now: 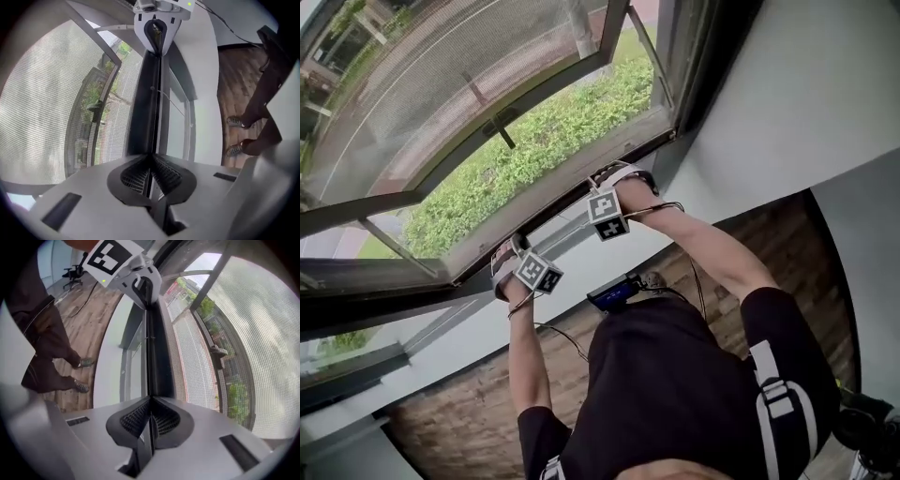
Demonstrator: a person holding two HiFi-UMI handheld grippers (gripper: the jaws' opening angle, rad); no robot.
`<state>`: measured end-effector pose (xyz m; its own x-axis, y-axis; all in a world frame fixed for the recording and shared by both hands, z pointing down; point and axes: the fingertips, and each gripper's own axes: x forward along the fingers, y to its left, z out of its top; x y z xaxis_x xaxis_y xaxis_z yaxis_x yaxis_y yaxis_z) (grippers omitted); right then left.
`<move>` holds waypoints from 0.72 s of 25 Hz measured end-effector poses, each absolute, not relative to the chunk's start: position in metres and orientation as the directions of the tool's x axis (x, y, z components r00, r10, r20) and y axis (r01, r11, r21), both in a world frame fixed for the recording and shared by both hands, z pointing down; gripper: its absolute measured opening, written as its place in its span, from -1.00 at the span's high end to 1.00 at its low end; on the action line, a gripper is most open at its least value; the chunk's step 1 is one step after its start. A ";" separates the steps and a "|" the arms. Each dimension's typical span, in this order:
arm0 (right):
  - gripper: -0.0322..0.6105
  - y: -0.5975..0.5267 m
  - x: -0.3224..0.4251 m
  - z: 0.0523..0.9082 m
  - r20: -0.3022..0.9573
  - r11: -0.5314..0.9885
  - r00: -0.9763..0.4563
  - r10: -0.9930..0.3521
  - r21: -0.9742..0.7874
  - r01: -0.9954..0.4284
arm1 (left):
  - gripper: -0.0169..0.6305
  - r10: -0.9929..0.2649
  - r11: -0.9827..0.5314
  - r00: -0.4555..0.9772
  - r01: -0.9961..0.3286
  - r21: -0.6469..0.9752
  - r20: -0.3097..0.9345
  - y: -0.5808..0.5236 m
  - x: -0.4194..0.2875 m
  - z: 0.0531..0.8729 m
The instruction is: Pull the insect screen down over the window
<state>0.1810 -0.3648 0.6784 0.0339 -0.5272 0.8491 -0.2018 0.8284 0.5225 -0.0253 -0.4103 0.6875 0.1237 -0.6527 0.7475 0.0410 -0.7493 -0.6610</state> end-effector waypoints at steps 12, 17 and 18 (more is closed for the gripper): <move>0.85 -0.372 0.186 0.674 0.742 0.729 0.034 -0.669 0.665 -0.165 | 0.88 -0.728 -0.682 0.174 -0.087 -0.726 0.663 -0.417 -0.020 0.682; 0.85 -0.370 0.184 0.675 0.727 0.713 0.042 -0.685 0.681 -0.164 | 0.88 -0.729 -0.680 0.176 -0.073 -0.729 0.662 -0.415 -0.022 0.685; 0.84 -0.371 0.184 0.675 0.726 0.712 0.046 -0.686 0.683 -0.162 | 0.88 -0.726 -0.684 0.175 -0.074 -0.726 0.665 -0.416 -0.022 0.686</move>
